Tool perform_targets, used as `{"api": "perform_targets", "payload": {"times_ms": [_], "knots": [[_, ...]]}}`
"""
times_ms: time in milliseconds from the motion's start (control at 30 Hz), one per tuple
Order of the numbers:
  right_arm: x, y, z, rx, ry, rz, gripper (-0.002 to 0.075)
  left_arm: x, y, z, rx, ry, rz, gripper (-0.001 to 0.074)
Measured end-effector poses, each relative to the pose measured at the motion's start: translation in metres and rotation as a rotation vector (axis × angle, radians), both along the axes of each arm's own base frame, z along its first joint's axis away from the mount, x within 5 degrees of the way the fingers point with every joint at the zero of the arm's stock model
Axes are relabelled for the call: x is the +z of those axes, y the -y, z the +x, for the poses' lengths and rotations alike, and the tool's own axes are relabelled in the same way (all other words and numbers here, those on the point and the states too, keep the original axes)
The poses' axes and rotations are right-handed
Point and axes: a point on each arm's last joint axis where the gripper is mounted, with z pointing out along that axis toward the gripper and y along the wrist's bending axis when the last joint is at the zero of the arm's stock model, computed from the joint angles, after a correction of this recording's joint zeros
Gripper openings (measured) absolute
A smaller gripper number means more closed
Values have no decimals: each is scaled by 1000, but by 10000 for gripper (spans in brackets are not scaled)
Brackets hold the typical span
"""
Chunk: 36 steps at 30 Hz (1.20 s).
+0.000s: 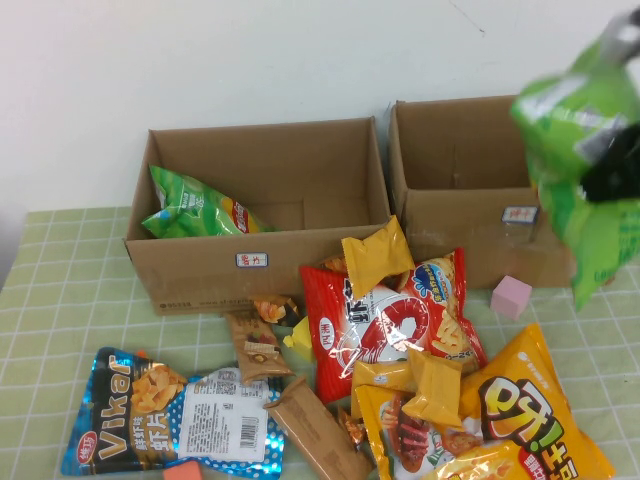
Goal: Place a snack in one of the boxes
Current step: Place the potato chip in the potato chip box
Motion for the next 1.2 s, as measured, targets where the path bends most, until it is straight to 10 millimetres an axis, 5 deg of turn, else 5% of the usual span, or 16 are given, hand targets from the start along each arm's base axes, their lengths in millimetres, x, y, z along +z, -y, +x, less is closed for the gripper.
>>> {"api": "perform_targets", "payload": {"times_ms": [267, 633, 900, 1200], "knots": [[71, -16, -51, 174, 283, 274, 313, 0, 0, 0, 0, 0, 0, -1], [118, -41, -44, 358, 638, 817, 313, 0, 0, 0, 0, 0, 0, -1], [98, -46, -13, 398, 744, 793, 313, 0, 0, 0, 0, 0, 0, -1], [53, -66, 27, 490, 828, 604, 313, 0, 0, 0, 0, 0, 0, -1]]}}
